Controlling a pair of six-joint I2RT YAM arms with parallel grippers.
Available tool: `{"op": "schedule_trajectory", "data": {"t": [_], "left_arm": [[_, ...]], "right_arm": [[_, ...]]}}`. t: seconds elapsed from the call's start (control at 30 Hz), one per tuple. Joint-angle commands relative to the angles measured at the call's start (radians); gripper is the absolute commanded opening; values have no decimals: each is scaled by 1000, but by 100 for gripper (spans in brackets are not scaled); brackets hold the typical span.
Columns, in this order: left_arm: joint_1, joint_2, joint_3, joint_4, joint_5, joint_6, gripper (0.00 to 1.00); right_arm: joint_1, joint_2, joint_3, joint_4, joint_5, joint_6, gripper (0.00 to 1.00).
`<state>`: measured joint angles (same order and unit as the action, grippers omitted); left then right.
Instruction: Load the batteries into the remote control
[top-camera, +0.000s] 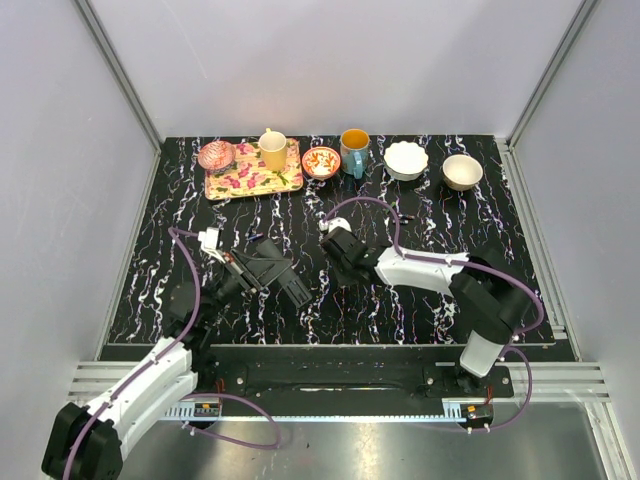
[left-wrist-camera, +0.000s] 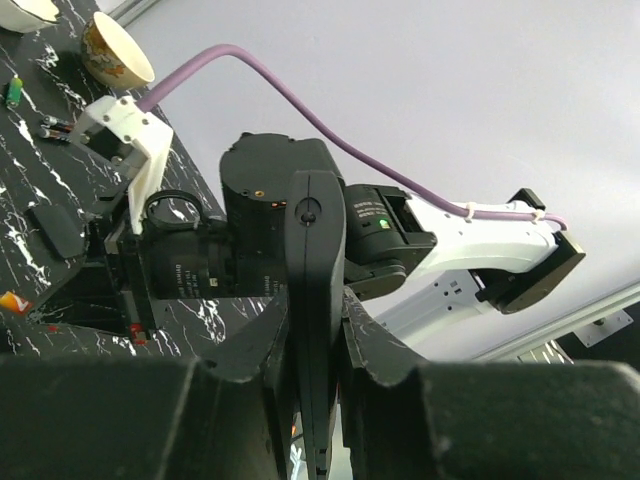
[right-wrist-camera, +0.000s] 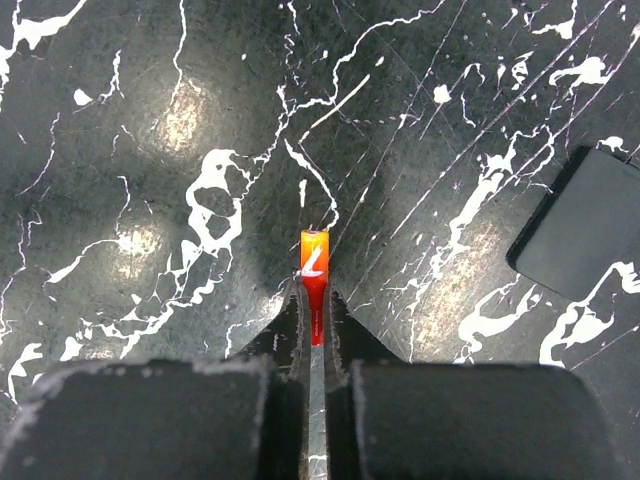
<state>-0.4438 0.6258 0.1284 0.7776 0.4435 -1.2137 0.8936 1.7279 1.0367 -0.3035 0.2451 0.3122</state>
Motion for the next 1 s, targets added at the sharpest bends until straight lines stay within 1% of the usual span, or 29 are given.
{"op": "schedule_trajectory", "data": {"t": [0.0,0.2,0.37,0.47,0.57,0.73,0.77,0.83,0.87,0.93,0.97], "left_arm": [[1,-21,2,86,37,19,0],[1,-61,13,-9,11,55,0],[2,-83,2,-52,-5,52,0],[2,-100,2,-87,-22,59,0],[1,-124,7,-144,-31,69,0],[1,-170,28,-222,-54,97,0],[2,-176,31,-245,-58,105,0],[1,-198,36,-265,-71,108,0],[2,-204,34,-280,-77,111,0],[2,-221,36,-294,-86,112,0],[1,-225,37,-307,-92,115,0]], "right_arm": [[-19,2,34,46,16,4,0],[-41,1,55,33,13,-24,0],[-64,21,95,15,14,-30,0],[-76,41,131,4,0,-4,0],[-97,62,169,-14,6,63,0],[-136,96,204,-48,32,287,0],[-134,99,216,-61,54,380,0],[-140,110,227,-109,106,493,0],[-143,113,232,-121,111,599,0],[-151,127,232,-143,94,691,0],[-157,130,232,-152,86,765,0]]}}
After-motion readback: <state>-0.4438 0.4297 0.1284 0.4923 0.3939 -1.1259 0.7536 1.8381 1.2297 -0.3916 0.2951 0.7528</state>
